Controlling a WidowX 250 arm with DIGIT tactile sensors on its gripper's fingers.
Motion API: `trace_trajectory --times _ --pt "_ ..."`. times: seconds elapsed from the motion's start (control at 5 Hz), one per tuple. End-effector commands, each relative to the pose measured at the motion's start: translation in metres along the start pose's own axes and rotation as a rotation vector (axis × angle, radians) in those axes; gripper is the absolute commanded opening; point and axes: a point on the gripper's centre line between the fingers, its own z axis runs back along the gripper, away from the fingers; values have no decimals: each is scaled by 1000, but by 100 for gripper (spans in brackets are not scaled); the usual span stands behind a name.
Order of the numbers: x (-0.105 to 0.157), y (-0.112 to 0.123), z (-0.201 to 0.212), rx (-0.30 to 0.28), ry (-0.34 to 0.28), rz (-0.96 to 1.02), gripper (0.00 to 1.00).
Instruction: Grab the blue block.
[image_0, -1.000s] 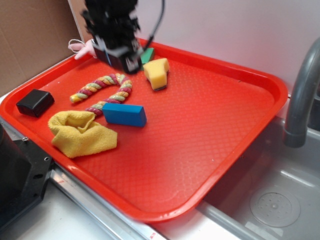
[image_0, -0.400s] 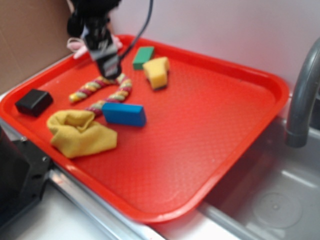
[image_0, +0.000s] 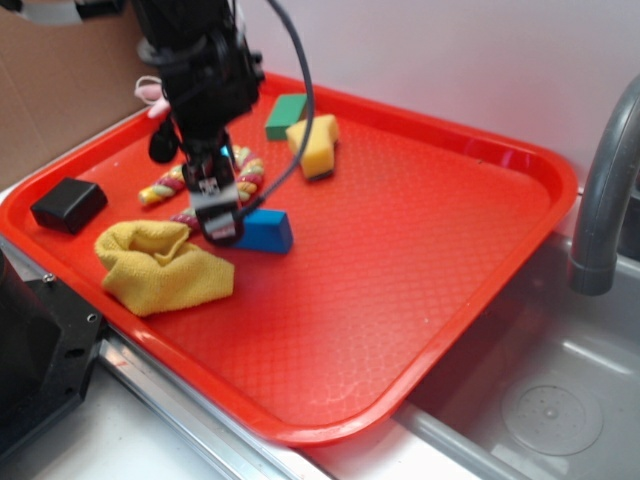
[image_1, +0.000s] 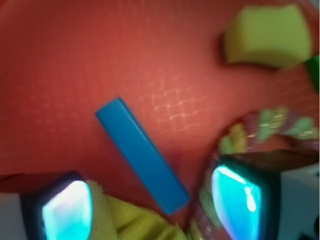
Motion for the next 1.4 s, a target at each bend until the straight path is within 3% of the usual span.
trace_trajectory --times 0.0,0.2,0.6,0.8,1.0,1.2 --pt "18 4 -29 0 24 -47 100" --pt "24 3 -35 3 50 -4 0" --pt "23 2 0 -4 -4 96 0" --pt "27 0 37 14 -34 346 0" --pt "43 -4 77 37 13 594 0" --pt "50 -3 108 1 21 755 0"
